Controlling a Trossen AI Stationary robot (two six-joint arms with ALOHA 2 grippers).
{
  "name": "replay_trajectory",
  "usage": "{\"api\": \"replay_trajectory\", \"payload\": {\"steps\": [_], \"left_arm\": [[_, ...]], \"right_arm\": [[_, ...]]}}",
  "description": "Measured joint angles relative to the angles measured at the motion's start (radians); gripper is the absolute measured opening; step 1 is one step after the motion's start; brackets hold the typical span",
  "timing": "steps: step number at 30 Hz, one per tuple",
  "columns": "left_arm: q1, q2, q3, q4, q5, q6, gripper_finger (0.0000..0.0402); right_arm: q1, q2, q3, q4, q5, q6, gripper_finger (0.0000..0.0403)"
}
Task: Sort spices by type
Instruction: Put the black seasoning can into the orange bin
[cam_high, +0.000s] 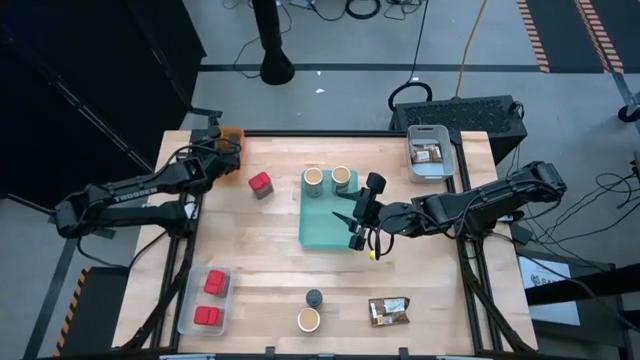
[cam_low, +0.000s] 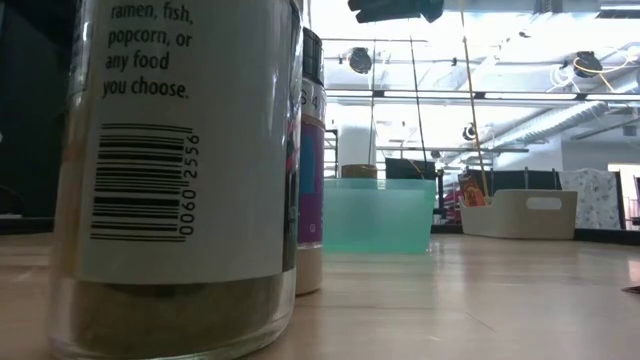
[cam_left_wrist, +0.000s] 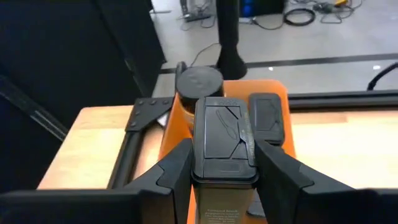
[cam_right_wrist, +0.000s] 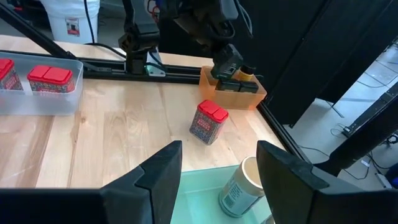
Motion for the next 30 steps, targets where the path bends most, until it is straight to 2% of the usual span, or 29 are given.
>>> {"api": "replay_trajectory", "payload": {"steps": [8, 14, 23, 30], "left_arm": [[0.048, 0.0, -0.043, 0.01, 0.017, 0.02, 0.014], [0.05, 0.0, -0.102, 0.152, 0.037, 0.054, 0.014], [0.05, 0.0, -0.116, 0.206, 0.021, 0.129, 0.014], [0.053, 0.0, -0.181, 0.326, 0.037, 0.15, 0.014]], "right_arm": [[0.0, 0.0, 0.0, 0.0, 0.0, -0.007, 0.019], [0.0, 0.0, 0.0, 0.0, 0.0, -0.01, 0.019], [0.0, 0.0, 0.0, 0.0, 0.0, -0.008, 0.019], [0.0, 0.0, 0.0, 0.0, 0.0, -0.01, 0.019]]}}
